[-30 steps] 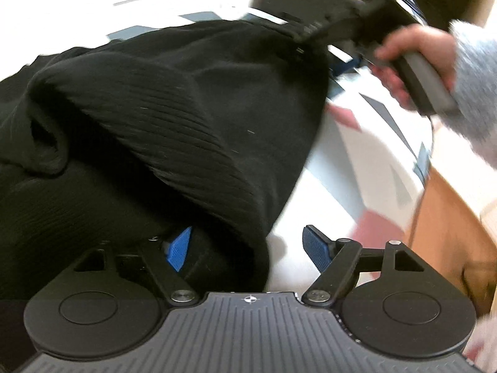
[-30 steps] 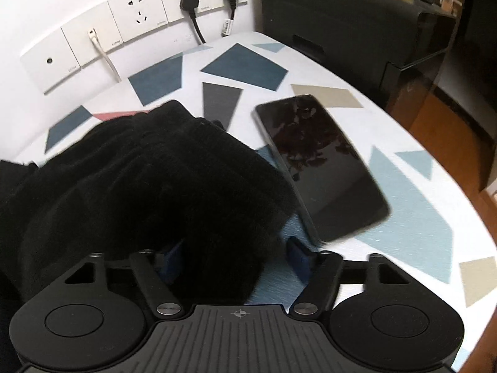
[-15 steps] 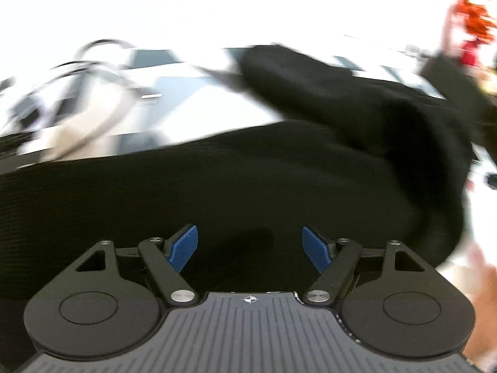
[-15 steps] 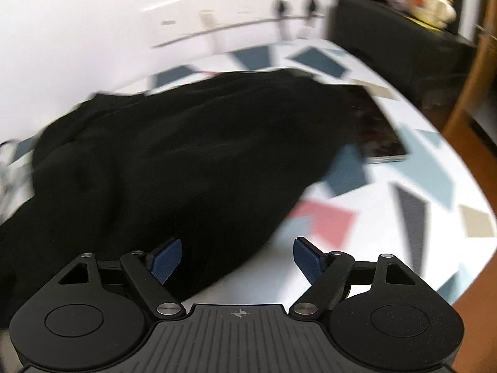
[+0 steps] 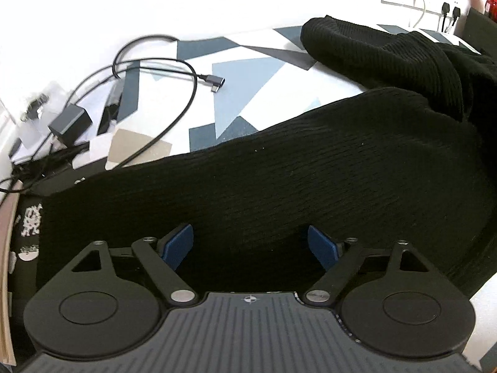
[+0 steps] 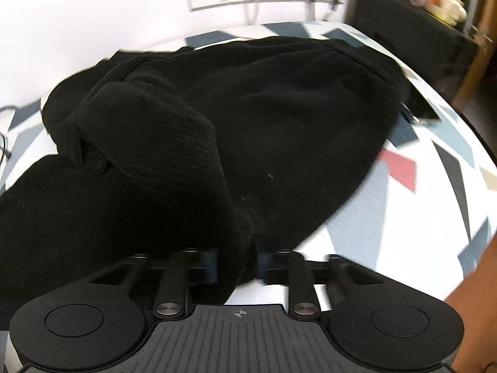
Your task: Fold clothes
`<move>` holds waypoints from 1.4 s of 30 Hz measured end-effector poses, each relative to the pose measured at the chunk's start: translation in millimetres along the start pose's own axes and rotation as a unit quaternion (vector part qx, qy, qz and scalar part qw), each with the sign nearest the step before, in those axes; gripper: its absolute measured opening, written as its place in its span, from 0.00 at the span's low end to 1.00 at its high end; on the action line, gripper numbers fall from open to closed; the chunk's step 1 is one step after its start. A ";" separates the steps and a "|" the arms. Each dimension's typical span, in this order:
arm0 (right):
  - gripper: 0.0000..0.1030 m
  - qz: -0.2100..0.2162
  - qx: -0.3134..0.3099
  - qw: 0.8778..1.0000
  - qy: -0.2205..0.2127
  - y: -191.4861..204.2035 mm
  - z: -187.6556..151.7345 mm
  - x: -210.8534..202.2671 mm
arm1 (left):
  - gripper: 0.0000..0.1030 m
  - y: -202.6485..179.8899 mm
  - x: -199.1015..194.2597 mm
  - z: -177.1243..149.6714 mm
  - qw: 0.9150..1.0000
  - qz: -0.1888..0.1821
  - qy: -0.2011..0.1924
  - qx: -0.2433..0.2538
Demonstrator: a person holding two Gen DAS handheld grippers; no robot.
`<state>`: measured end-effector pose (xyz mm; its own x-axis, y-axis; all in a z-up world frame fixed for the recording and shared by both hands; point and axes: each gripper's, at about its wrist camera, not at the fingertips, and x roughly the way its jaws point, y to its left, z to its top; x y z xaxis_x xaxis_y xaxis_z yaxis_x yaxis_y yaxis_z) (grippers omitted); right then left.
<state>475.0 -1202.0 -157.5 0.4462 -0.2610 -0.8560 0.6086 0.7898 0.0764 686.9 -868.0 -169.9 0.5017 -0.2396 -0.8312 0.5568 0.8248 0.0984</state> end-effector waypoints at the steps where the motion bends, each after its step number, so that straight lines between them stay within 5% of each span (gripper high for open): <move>1: 0.14 -0.002 0.006 1.000 -0.006 -5.1 -6.5 -3.8 | 0.84 -0.1 1.2 1.1 1.000 0.001 0.002 0.002; 9: 0.16 -0.016 0.029 0.999 0.013 -14.0 -30.6 -6.1 | 0.88 -4.1 4.3 2.1 1.000 0.014 0.005 -0.019; 11: 0.32 -0.017 0.020 0.999 0.034 -11.7 -22.2 -5.7 | 0.88 -4.1 3.3 1.1 1.000 0.014 0.002 -0.024; 17: 0.54 0.009 -0.023 1.000 0.006 -1.0 23.8 -41.3 | 0.87 4.2 -2.8 -0.9 1.000 -0.009 0.009 -0.017; 22: 0.55 0.054 -0.009 0.998 -0.033 0.8 88.6 -47.6 | 0.87 5.3 -12.5 -11.7 1.000 -0.016 0.015 -0.015; 30: 0.59 0.179 0.038 0.982 -0.045 30.3 204.3 33.4 | 0.87 2.3 -23.2 -22.8 0.999 0.012 0.026 -0.034; 36: 0.57 0.161 0.102 0.982 0.002 40.3 255.8 142.3 | 0.87 6.5 -32.7 -24.4 0.994 0.045 0.038 -0.088; 40: 0.53 0.169 0.101 0.980 0.024 46.7 264.0 173.2 | 0.87 19.9 -43.2 -26.6 0.986 0.066 0.023 -0.149; 42: 0.36 0.168 0.093 0.981 0.026 51.9 262.8 177.1 | 0.87 27.3 -50.4 -27.7 0.982 0.072 0.014 -0.175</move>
<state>758.0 -1353.1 -170.8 0.6108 0.0294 -0.7912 0.5441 0.7103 0.4465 658.6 -819.2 -140.5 0.5376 -0.0970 -0.8376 0.2174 0.9757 0.0266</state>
